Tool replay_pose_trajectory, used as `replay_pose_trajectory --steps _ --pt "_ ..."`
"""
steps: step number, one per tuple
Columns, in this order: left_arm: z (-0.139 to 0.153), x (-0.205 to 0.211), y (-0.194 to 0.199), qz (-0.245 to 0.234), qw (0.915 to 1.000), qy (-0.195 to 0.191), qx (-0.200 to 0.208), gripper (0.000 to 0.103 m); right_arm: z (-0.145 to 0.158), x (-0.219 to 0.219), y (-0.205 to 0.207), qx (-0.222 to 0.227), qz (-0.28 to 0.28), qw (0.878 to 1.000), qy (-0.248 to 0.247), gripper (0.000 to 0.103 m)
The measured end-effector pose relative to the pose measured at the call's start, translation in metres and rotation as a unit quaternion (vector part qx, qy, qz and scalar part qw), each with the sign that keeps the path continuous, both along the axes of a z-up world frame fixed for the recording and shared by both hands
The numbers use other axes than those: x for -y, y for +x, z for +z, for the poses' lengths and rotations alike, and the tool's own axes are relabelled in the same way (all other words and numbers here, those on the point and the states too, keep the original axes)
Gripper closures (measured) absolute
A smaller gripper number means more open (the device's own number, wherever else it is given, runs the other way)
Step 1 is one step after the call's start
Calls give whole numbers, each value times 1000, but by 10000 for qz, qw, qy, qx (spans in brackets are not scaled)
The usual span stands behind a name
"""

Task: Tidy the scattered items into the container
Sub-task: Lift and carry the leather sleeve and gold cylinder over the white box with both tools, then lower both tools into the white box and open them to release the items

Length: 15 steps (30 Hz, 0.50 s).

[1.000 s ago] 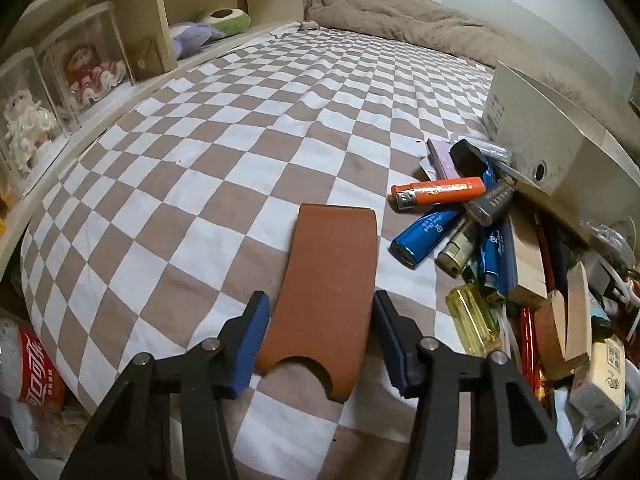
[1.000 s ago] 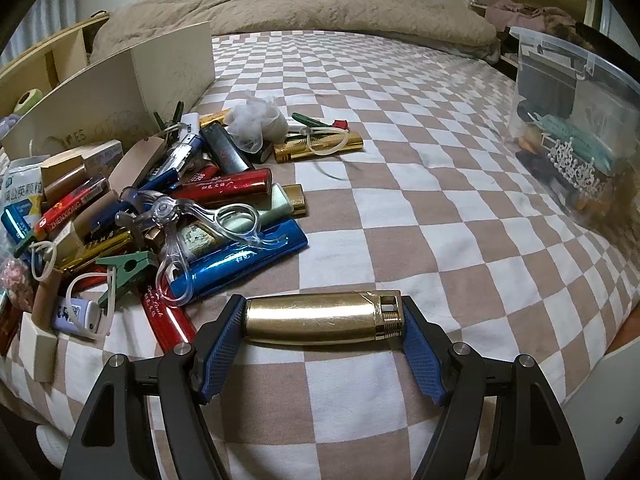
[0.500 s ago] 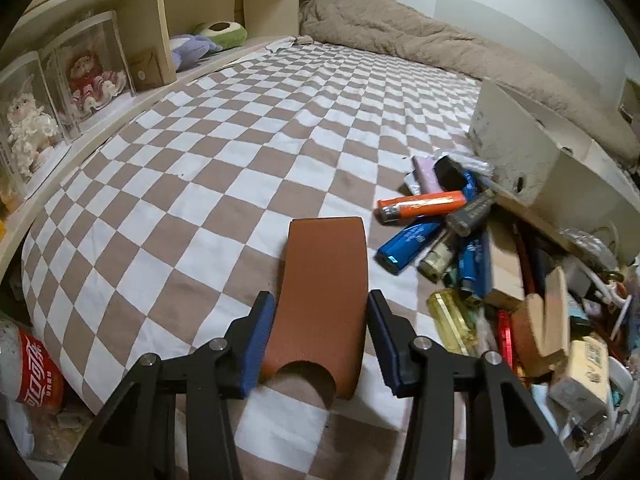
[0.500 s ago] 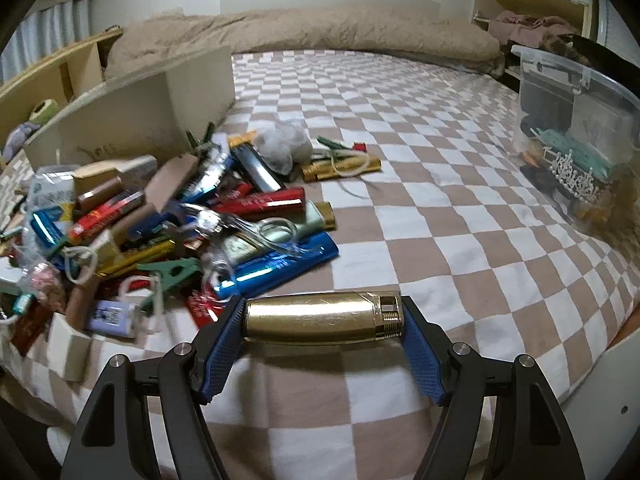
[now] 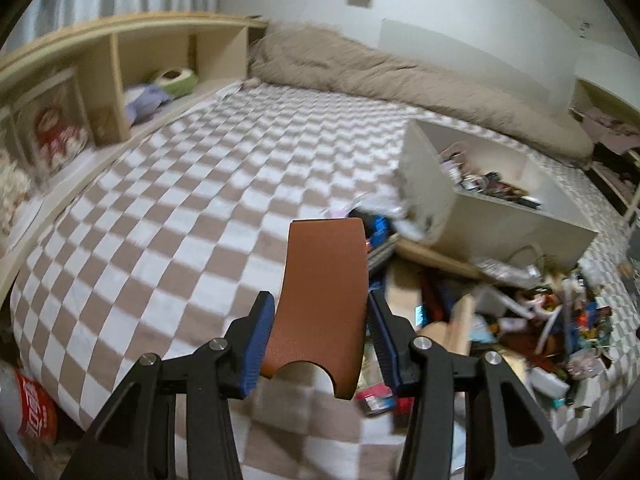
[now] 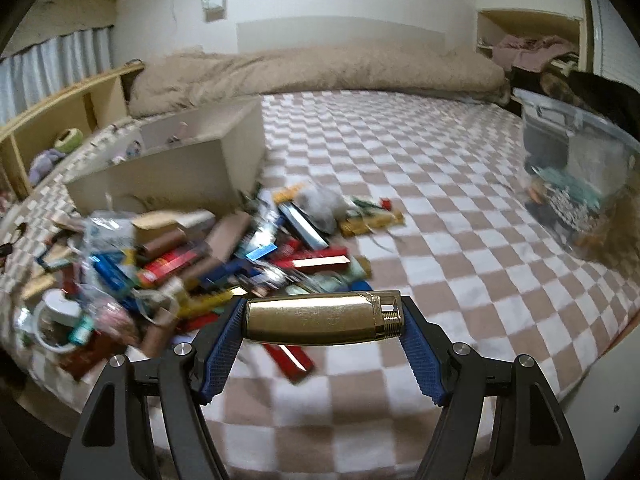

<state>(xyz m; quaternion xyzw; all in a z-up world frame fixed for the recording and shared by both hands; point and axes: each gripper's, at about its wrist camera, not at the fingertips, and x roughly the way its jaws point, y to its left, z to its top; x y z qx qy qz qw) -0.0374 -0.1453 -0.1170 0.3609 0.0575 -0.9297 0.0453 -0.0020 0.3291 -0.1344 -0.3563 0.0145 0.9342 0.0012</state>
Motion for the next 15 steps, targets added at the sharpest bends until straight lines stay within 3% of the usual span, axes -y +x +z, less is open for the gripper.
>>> replay_pose_trajectory --steps 9,15 --pt "36 -45 -27 -561 9974 250 -371 56 48 48 -21 -458 639 9967 -212 28" --pt "57 -81 -64 -969 9933 378 -508 56 61 72 -40 -569 1044 9913 -559 28"
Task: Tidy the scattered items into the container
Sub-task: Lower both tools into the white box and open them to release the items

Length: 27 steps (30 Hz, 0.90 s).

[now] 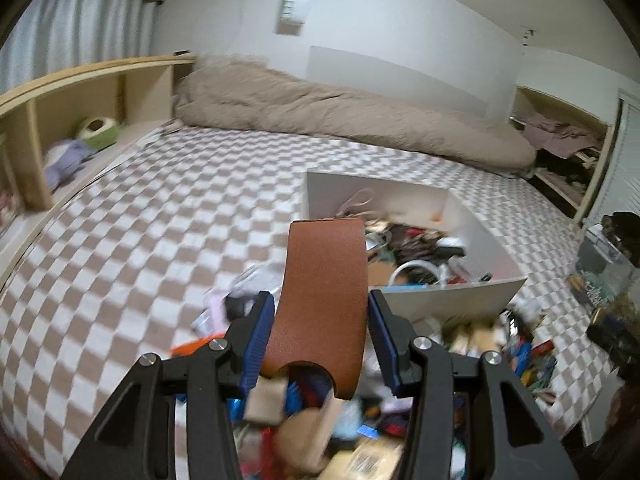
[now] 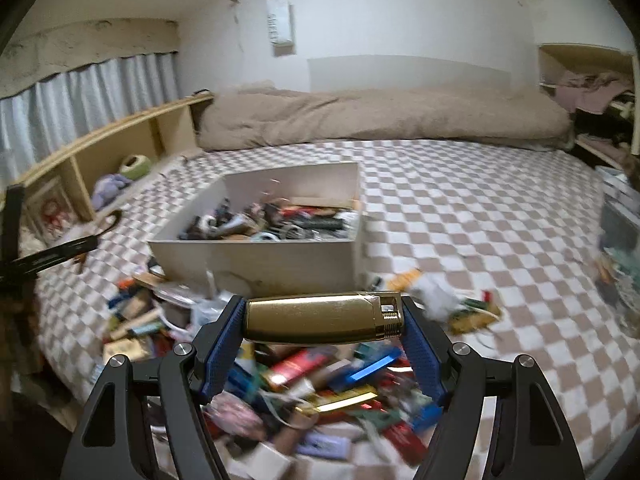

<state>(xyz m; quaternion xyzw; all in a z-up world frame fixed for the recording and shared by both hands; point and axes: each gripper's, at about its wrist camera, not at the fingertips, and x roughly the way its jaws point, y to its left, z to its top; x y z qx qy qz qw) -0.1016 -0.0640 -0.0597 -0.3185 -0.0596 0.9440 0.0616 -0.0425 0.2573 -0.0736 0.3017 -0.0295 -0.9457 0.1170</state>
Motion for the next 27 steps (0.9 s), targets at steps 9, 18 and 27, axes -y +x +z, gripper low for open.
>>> replay_pose_trajectory --steps 9,18,27 --pt "1 -53 -72 -325 9991 225 166 56 3 12 -21 -11 242 9997 -88 28" --pt "-25 -87 -115 -507 9969 299 523 56 7 3 -47 4 264 9996 -96 28" --pt "-51 -86 -119 -505 9959 11 754 11 13 14 -91 118 462 9987 -180 28"
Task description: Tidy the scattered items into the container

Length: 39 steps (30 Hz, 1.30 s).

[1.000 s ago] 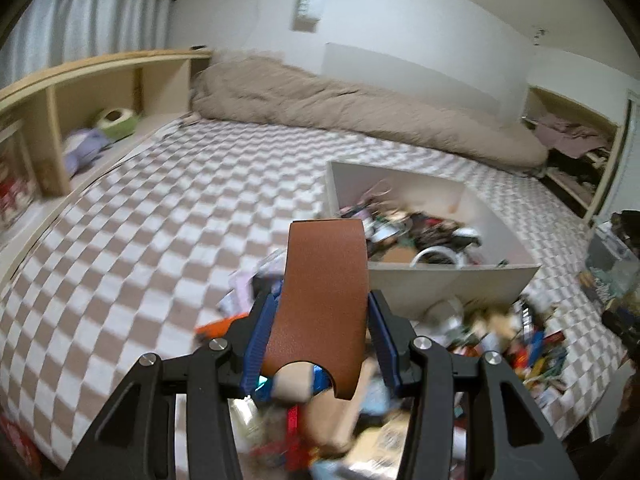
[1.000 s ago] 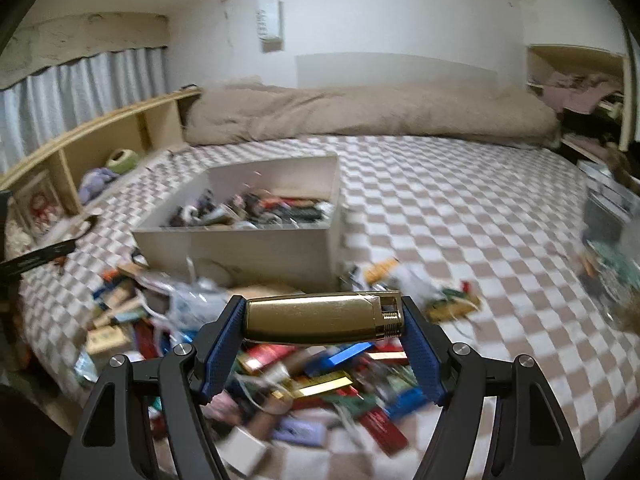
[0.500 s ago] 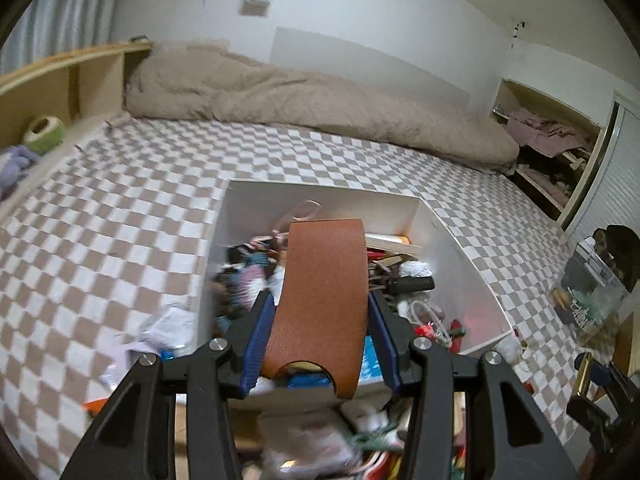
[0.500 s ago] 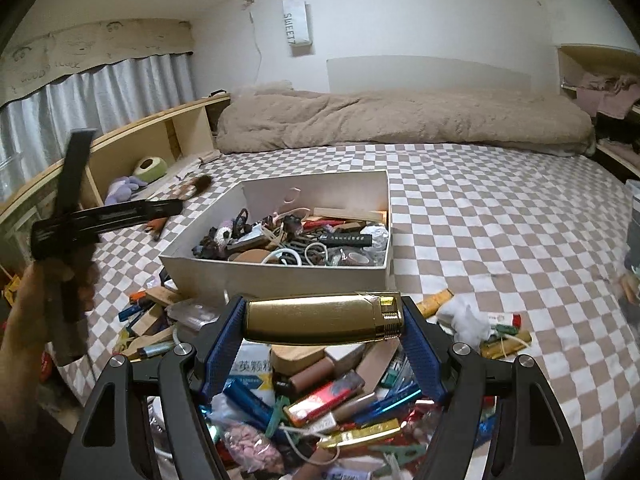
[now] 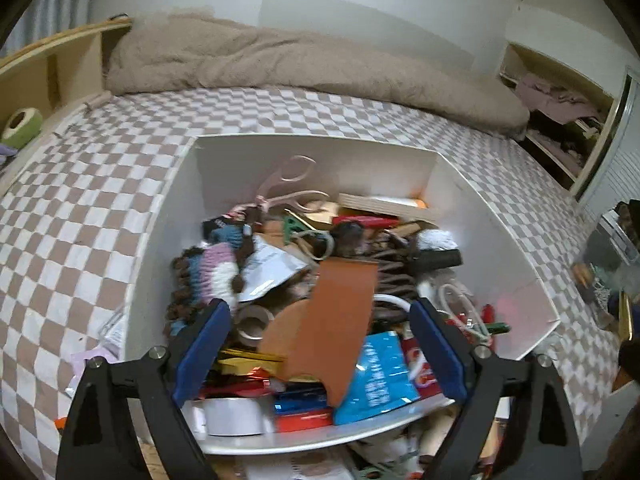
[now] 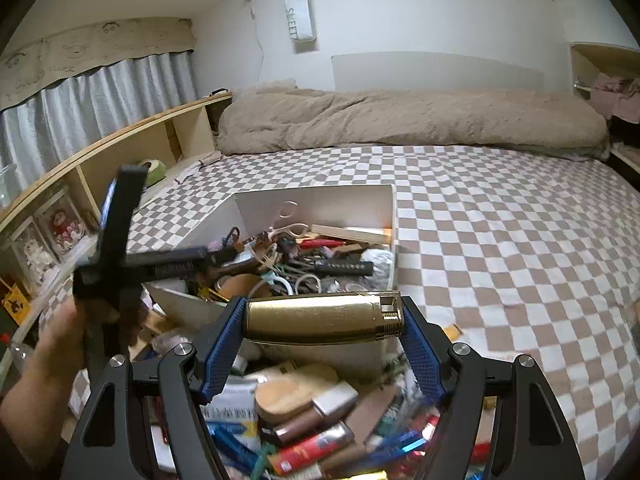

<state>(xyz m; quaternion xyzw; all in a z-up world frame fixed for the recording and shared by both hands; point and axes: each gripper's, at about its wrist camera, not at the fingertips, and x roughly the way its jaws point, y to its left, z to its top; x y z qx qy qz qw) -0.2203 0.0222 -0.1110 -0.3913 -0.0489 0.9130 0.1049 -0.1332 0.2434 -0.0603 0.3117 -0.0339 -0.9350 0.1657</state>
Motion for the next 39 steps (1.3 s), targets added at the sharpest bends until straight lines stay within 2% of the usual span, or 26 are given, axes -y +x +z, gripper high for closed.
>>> replay_pose_trajectory --steps 9,13,17,22,24,25,28,39 --pt "15 44 31 169 9994 220 -220 11 -3 43 -41 310 373 9988 -114 28" --pt "22 58 45 193 9990 214 -337 11 -7 63 -55 454 488 9977 93 28" --pt "23 62 53 215 9988 16 -429 11 -14 78 -67 613 569 9960 319 28" --pt "23 70 58 230 9989 99 -406 10 -24 94 -82 853 718 9924 530 28" --pt "24 71 60 280 9987 25 -436 2 -23 98 -79 695 712 9934 569 9" --pt "24 72 61 321 9984 -26 -460 1 -20 98 -77 591 681 9944 560 0" --pt "27 76 64 390 9981 -69 -469 1 -11 94 -72 356 548 9969 441 0" --pt "47 83 83 489 9973 34 -539 0 4 73 -55 394 256 9987 202 0"
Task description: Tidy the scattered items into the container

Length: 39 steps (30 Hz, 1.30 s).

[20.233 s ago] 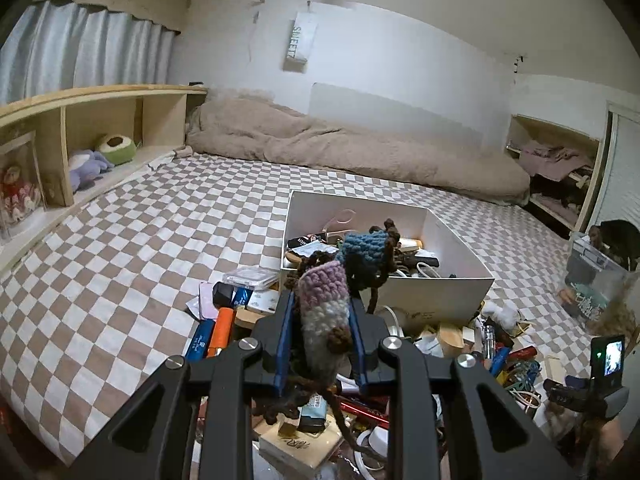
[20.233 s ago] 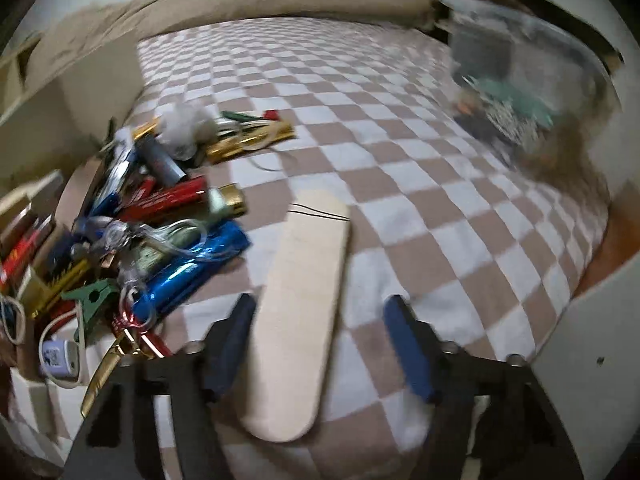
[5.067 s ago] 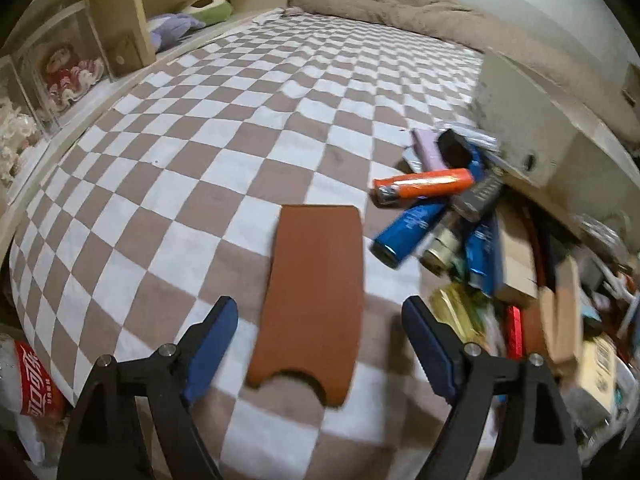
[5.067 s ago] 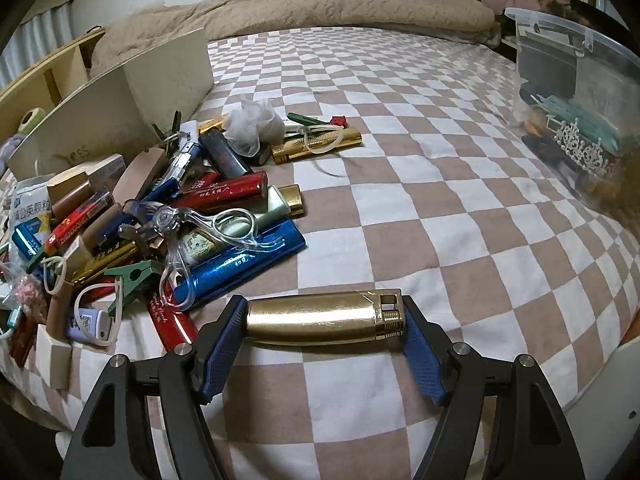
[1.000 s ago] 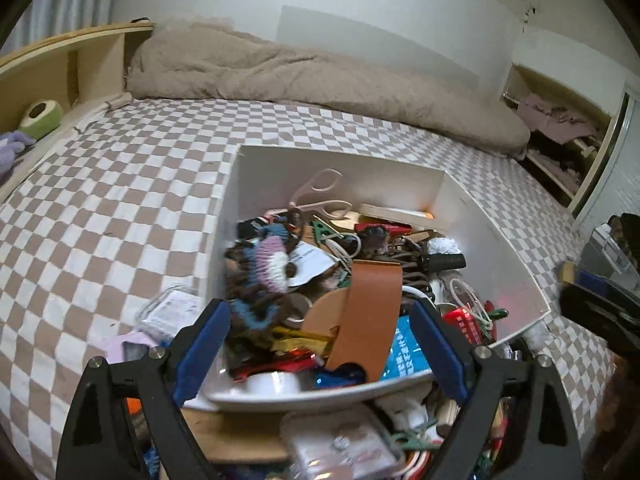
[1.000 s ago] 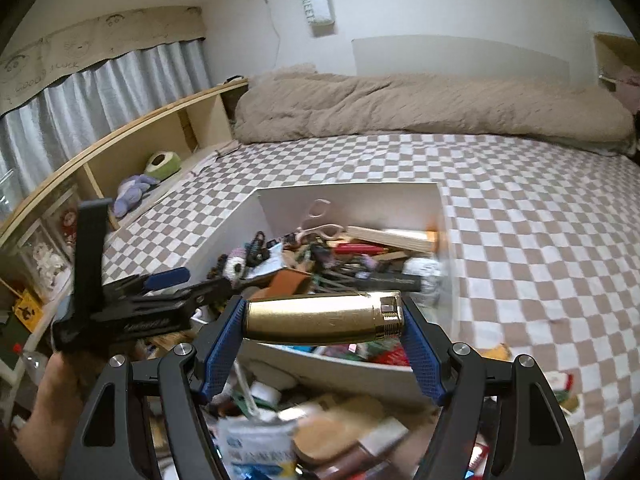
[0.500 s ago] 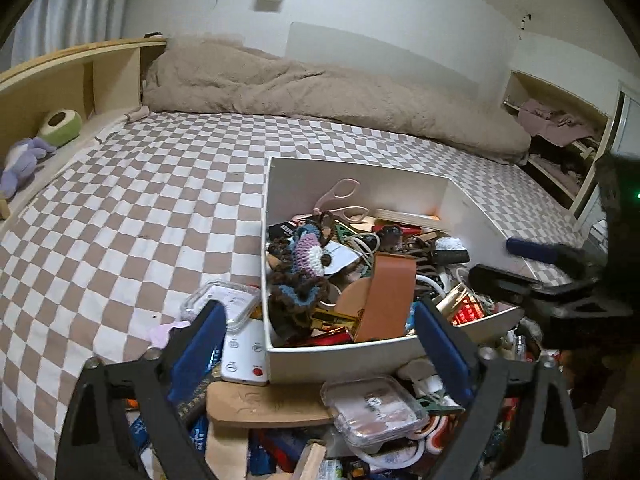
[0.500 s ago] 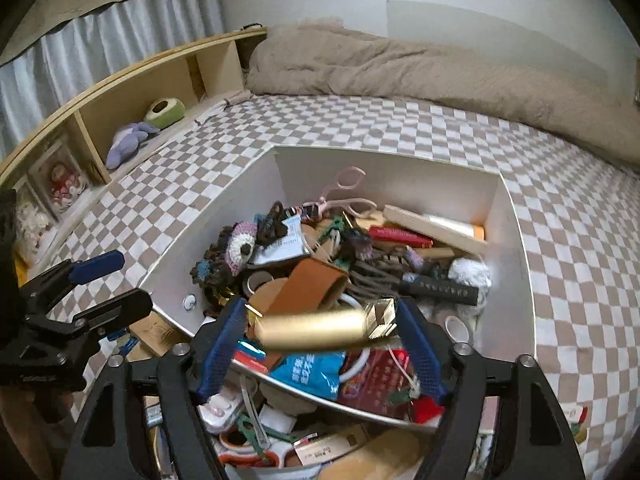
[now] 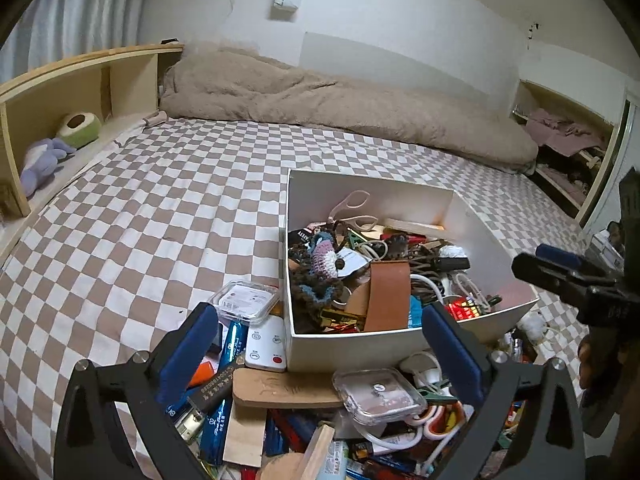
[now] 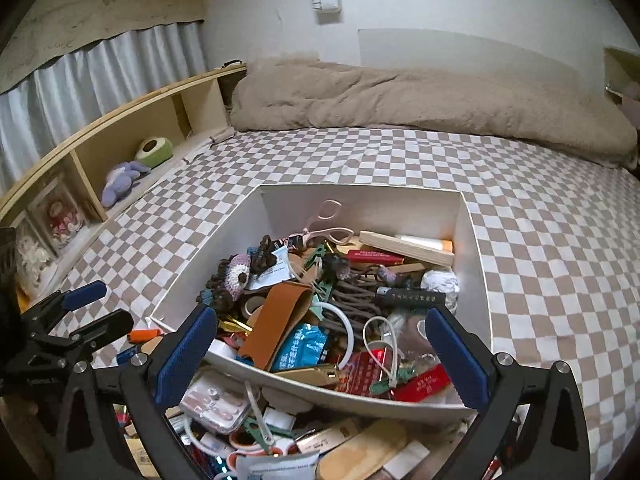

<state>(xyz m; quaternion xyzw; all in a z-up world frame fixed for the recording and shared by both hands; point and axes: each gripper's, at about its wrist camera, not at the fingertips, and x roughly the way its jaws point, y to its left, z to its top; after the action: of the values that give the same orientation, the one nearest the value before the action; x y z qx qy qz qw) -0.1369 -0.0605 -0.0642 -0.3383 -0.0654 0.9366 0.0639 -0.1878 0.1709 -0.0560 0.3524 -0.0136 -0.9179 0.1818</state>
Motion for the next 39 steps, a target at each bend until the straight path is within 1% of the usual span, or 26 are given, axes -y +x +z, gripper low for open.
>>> replay_pose_trajectory --steps 6,11,24,34,39 --pt "18 -1 15 9 9998 -74 -157 0 13 -3 17 -138 -5 9999 18 0" --pt "29 -6 28 6 9997 -137 -219 0 24 -10 33 -231 -99 9996 -92 0" --pt "54 -23 62 -102 9984 -325 -449 0 38 -22 72 -615 -288 9975 202 0" --pt "61 -28 81 -147 9979 -370 -504 0 43 -39 102 -727 -376 9964 224 0" --pt "59 -23 90 -57 9977 -404 -540 0 41 -53 115 -731 -483 9959 243 0"
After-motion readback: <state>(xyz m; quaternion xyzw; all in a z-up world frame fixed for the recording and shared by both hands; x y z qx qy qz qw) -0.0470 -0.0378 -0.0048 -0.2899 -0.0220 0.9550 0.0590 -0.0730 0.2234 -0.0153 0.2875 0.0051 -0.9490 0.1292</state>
